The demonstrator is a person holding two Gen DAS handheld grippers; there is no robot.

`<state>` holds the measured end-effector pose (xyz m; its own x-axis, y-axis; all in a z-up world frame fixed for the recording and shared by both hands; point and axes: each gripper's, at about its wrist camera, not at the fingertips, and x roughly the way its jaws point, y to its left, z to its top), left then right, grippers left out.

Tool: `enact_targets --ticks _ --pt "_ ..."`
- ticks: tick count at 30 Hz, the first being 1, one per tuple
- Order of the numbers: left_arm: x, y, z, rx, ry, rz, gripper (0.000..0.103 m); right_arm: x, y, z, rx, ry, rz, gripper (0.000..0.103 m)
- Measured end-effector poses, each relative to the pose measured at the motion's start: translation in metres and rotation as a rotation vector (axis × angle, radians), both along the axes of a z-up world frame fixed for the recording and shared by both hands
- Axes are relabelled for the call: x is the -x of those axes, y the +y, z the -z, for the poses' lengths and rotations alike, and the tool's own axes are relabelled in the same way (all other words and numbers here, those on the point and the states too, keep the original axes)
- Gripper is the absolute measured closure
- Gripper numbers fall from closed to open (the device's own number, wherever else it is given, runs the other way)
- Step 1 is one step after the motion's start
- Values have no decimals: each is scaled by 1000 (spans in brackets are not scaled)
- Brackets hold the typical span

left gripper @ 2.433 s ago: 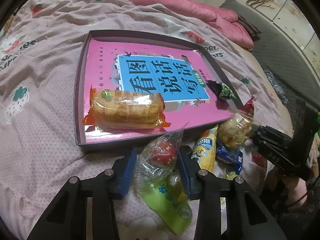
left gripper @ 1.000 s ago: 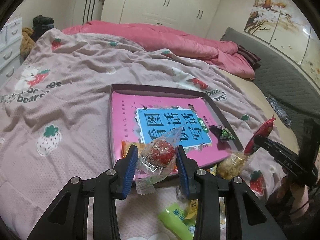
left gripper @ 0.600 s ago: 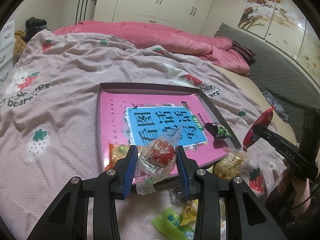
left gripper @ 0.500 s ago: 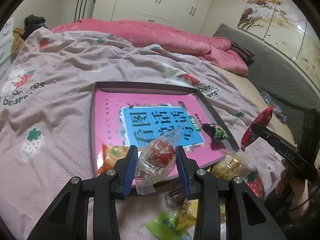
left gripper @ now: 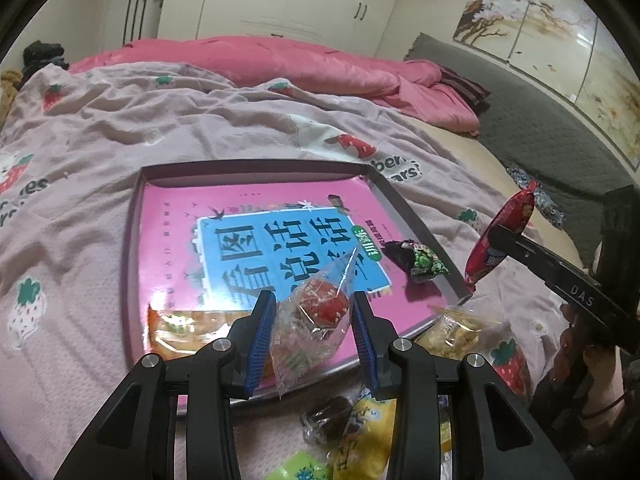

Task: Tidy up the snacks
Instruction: 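Lift the stick snack toward the tray with the right tool while the left tool grasps the clear candy bag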

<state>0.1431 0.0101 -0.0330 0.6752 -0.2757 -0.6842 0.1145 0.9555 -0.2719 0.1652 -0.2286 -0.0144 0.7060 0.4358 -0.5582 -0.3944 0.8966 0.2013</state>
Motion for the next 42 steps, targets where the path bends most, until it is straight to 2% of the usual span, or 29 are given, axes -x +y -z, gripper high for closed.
enact_targets --ticks 24,34,42 --pt "-30 -23 25 -5 60 73 64 -17 9 25 55 78 8 87" --pt "-32 -18 27 -5 65 63 64 -20 20 37 89 117 -33 87" --pt "-32 -11 28 1 71 42 63 -24 26 43 72 138 -73 87"
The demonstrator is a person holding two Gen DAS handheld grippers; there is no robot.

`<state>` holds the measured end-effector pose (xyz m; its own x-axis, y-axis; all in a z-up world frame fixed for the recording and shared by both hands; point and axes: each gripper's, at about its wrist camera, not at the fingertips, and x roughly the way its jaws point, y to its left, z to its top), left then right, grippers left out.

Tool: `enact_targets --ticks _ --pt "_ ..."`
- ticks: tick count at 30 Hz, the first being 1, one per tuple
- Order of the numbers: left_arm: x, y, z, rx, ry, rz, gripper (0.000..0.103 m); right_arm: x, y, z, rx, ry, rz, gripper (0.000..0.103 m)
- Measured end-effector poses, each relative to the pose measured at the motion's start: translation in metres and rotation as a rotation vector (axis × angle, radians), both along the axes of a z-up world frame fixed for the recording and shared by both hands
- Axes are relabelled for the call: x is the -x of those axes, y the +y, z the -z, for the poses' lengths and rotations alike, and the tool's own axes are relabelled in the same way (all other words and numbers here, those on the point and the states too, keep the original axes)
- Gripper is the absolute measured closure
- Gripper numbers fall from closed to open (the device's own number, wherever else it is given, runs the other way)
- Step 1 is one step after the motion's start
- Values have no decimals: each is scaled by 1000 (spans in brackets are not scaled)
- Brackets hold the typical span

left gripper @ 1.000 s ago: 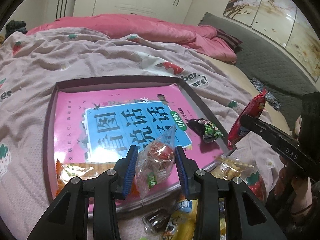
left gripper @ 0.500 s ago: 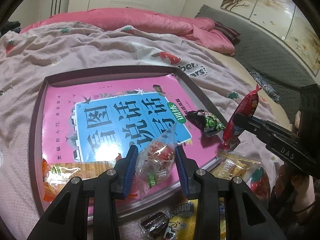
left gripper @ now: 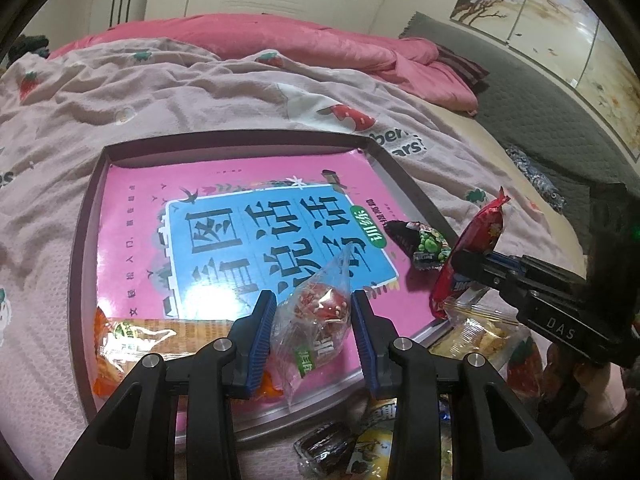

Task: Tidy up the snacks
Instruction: 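Lift the stick snack toward the tray with the right tool while the left tool grasps the clear candy bag, then lower the stick snack into the tray with the right tool while the left tool drops the candy bag there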

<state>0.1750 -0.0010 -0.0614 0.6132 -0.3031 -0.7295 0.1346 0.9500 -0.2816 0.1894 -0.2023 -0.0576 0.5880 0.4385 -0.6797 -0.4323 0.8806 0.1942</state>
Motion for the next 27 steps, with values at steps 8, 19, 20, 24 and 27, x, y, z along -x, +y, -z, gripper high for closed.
enact_targets --ticks 8,19,20,24,27 --pt "0 6 1 6 6 -15 62 -5 2 4 -71 37 -33 87" --pt "1 7 1 7 7 -15 62 -12 -4 11 -83 69 19 81" --pt "1 7 2 7 8 -15 62 -13 -5 11 -82 71 26 81" --pt "1 8 2 8 9 -15 62 -15 -10 13 -74 76 55 81" --pt "1 7 2 9 9 -16 62 -17 -14 14 -72 79 75 80"
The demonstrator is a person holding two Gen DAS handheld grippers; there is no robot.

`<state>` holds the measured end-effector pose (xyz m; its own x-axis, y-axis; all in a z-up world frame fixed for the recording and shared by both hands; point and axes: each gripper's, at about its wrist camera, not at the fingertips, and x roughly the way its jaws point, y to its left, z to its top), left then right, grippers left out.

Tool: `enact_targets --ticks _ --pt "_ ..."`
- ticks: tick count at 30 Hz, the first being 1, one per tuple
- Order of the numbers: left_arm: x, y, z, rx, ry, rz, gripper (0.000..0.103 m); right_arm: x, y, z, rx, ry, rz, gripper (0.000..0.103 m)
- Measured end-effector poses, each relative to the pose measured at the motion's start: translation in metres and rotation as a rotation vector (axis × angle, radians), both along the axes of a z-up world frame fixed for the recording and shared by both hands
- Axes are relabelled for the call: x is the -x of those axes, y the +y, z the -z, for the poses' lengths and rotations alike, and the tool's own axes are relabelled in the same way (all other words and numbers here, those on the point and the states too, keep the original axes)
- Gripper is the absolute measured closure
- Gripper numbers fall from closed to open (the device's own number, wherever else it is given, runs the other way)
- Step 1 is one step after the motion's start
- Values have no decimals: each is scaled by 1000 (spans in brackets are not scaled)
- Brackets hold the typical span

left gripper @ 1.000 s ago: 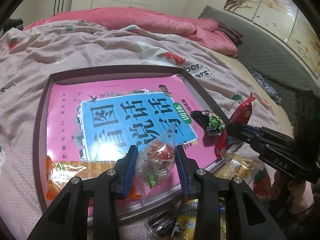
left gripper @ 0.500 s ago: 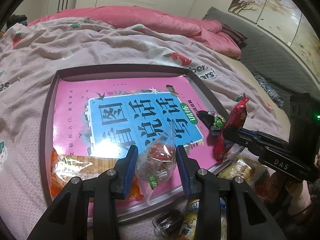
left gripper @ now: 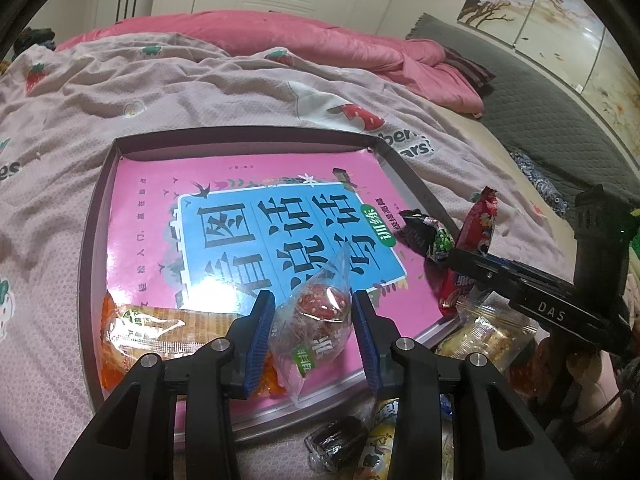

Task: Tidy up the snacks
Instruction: 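Lower the stick snack into the tray with the right tool while the left tool drops the candy bag there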

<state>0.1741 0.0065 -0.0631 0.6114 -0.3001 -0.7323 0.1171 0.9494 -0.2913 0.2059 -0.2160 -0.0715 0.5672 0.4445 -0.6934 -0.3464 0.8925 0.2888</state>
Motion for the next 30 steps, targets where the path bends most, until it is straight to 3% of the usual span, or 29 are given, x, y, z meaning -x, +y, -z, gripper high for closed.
enact_targets --ticks 3,7,28,30 --pt "0 0 0 0 1 0 62 0 1 -1 15 -6 2 80" --pt "1 0 1 -1 2 0 61 1 -1 -3 26 -22 16 70" --pt "4 -2 -3 -10 16 6 57 1 -9 -11 -19 -34 27 67" --pt "4 -1 -4 -6 17 6 52 2 -9 -12 -22 -39 24 67"
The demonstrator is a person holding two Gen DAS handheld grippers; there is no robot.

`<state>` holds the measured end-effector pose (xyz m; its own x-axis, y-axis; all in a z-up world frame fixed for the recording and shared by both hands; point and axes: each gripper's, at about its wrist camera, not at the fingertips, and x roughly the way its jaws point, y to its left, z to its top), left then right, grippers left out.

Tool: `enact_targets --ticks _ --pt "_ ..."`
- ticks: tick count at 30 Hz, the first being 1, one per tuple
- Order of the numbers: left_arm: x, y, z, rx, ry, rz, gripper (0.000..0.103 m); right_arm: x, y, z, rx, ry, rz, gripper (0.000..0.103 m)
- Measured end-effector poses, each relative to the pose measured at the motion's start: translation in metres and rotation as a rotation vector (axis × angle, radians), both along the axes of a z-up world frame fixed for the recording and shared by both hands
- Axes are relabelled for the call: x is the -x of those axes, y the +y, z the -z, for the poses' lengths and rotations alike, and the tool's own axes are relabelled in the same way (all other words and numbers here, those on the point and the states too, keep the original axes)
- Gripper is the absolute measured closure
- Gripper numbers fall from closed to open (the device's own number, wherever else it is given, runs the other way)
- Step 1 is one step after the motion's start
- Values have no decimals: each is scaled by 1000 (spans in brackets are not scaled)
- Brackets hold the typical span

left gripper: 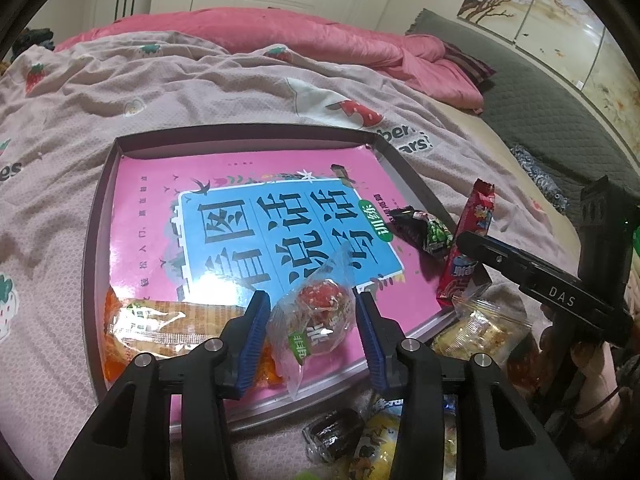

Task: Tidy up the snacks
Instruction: 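Lower the stick snack into the tray with the right tool while the left tool drops the candy bag there, then move both open tools back over the snack pile beside the tray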

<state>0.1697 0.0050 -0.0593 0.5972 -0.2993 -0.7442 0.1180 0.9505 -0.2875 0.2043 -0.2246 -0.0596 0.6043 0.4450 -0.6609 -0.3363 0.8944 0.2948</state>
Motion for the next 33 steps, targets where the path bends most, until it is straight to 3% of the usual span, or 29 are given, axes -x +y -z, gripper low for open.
enact_targets --ticks 3,11,15,28,30,33 --pt "1 1 -2 13 -2 2 47 1 0 -2 -6 -7 -4 67" --pt "3 1 -7 8 -9 -2 45 2 -2 -5 -17 -15 2 67" --pt "5 2 -10 5 -12 -7 40 2 -5 -7 -33 -15 4 61" --pt "8 8 -20 13 -28 -20 39 4 -7 -10 -44 -21 11 57" --pt "9 9 -23 14 -33 -23 30 3 -7 -10 -45 -22 11 57" --pt "11 10 -27 17 -41 -24 30 4 -7 -11 -45 -26 11 56"
